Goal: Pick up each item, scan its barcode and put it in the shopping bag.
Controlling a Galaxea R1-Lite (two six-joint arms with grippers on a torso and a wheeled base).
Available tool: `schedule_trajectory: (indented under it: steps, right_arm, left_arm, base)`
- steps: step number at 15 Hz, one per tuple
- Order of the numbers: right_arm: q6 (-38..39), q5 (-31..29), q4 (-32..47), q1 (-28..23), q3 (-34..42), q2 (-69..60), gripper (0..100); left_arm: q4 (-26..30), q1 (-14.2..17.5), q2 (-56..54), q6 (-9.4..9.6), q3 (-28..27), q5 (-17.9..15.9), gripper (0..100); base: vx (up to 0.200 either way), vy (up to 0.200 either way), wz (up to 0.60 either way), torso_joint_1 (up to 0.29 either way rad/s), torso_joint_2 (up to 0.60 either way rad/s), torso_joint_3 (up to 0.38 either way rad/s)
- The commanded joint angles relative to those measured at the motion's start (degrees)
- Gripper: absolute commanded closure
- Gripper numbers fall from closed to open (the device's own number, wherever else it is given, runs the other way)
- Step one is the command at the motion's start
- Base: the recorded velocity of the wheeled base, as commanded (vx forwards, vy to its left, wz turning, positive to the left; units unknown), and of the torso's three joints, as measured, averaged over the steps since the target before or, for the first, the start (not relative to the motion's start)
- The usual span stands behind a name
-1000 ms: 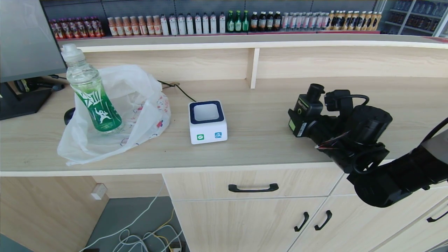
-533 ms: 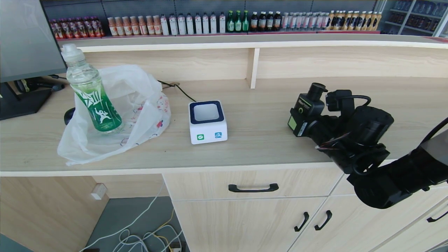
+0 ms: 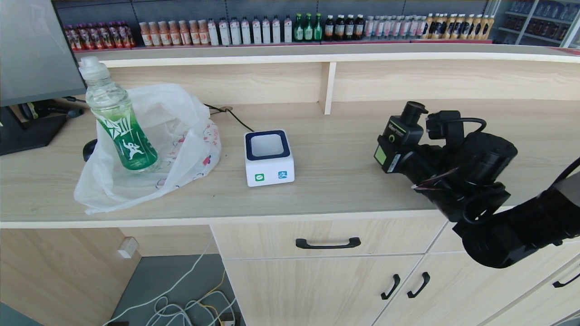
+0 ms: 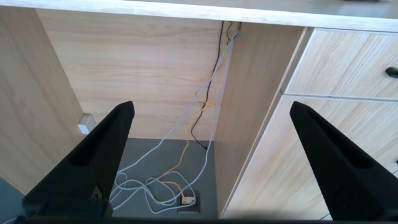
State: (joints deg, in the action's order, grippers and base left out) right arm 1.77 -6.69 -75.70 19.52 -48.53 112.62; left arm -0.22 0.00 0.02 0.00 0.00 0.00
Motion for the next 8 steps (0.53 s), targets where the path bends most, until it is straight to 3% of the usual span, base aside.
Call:
schedule_trajectory:
  steps: [1, 8]
  right_arm:
    - [-0.01, 0.1, -0.15, 0.08, 0.28, -2.84, 100]
    - [-2.47, 2.03, -0.23, 5.88, 10.3, -15.76, 100]
  left_arm:
    - [-0.04, 0.0, -0.02, 0.0, 0.0, 0.0, 0]
    - [0.04, 0.0, -0.02, 0.0, 0.0, 0.0, 0]
  base:
    - [0.0, 0.0, 0.0, 0.0, 0.0, 0.0]
    - [0.0, 0.0, 0.0, 0.0, 0.0, 0.0]
